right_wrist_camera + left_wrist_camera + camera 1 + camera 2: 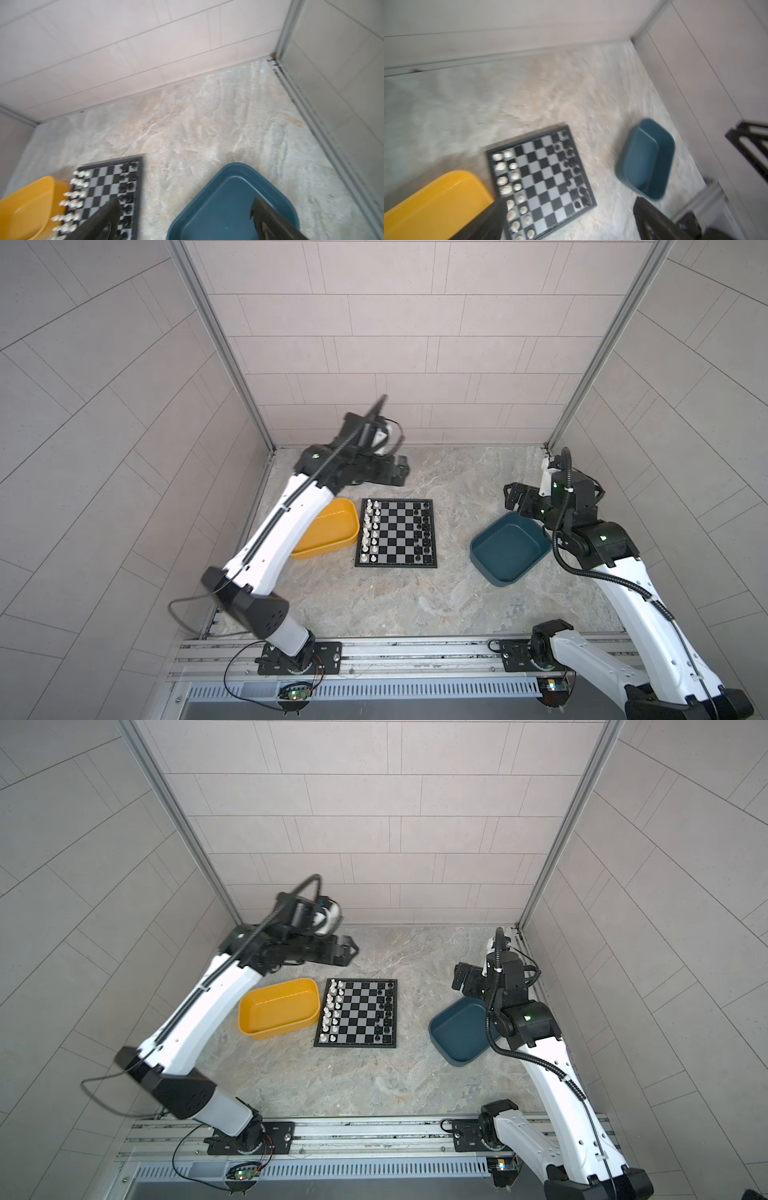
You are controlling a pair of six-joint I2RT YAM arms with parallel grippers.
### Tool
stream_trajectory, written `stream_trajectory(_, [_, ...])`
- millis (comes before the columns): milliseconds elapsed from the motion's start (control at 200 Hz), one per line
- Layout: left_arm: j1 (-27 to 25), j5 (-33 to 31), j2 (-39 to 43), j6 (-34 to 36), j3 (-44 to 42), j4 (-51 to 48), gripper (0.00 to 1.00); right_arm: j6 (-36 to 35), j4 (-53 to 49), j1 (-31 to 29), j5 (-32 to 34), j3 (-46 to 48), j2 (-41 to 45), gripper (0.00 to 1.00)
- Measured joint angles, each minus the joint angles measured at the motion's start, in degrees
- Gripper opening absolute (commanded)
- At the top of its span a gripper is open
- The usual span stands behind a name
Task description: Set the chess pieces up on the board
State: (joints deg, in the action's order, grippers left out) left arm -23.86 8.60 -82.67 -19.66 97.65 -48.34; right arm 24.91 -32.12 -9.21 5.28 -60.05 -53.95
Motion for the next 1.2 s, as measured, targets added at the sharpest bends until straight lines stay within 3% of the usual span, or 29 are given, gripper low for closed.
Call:
stream_trajectory(100, [7.8,-9.1,11.6,-2.7,-18.5,11.7,1.0,-3.4,12.4,1.9,5.4,12.0,1.4,0.99])
stream_trajectory(225, [9.0,-22.6,23.7,0.7,-45.7,32.0,1.0,-4.9,28.2,9.2,5.1,26.8,0.7,0.99])
stream_trajectory(300, [9.3,-28.8,26.6,5.0,-59.2,43.6,1.0,-5.6,35.3,13.7,4.1,32.3,-2.4,0.99])
stream_trajectory(375, [10.6,-31.9,25.4,8.1,-67.4,51.7,1.0,-6.2,41.1,15.5,2.9,34.9,-6.2,0.99])
stream_trajectory(575, [14.1,-35.5,13.4,12.3,-73.4,71.0,1.0,-8.1,60.0,15.9,-1.6,39.1,-15.9,0.99])
stream_trajectory(706, [14.2,-37.2,8.0,15.3,-72.5,74.1,1.0,-9.0,69.4,16.0,-4.0,41.0,-22.7,0.99])
stream_trajectory(856, [16.1,-39.1,1.4,15.6,-74.8,87.5,1.0,-10.8,73.4,16.3,-6.4,41.0,-24.3,0.99])
stream_trajectory(1031, [17.1,-38.1,-6.7,16.4,-76.4,95.0,1.0,-14.1,86.3,15.6,-7.5,44.2,-29.1,0.99])
stream_trajectory(1201, [17.4,-36.9,-8.0,17.0,-76.4,99.6,1.0,-17.0,98.4,13.9,-6.9,45.5,-36.7,0.99])
